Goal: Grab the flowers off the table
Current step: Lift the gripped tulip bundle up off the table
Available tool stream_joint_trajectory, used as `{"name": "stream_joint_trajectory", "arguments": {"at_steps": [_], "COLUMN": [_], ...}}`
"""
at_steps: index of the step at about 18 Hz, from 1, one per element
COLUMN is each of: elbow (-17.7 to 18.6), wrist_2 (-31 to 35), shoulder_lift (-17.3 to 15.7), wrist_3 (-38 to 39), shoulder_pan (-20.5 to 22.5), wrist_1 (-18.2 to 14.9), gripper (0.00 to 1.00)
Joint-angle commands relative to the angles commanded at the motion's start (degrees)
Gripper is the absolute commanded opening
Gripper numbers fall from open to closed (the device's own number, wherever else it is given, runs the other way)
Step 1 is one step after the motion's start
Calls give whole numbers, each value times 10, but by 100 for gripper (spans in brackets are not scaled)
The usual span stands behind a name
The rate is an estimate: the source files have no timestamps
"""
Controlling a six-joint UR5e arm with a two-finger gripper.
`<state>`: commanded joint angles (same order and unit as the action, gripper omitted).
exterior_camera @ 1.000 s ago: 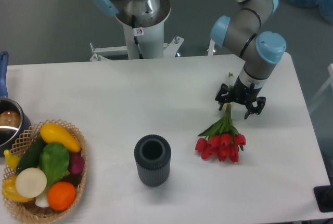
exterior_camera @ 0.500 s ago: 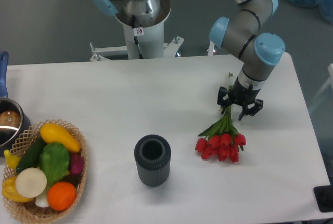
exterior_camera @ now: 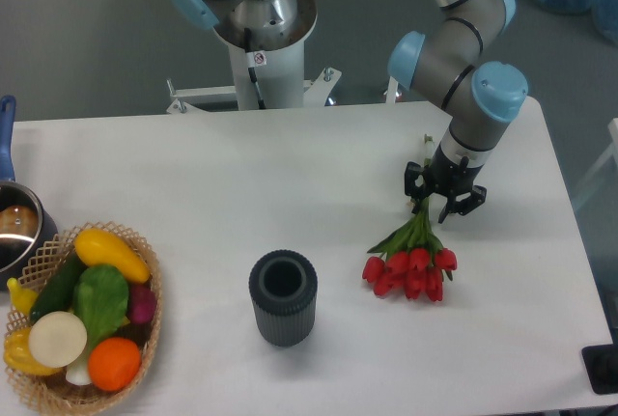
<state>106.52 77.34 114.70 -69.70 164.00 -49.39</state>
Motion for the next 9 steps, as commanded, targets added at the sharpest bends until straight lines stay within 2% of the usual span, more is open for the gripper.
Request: {"name": "stream_joint_trajectory", "arguments": {"at_steps": [1, 9], "elbow": [1, 0], "wrist_2": [0, 0], "shoulder_lift": [0, -2], "wrist_3": [0, 0], "shoulder_pan": [-1, 0], "wrist_1": [0, -1], "gripper": [33, 25]}}
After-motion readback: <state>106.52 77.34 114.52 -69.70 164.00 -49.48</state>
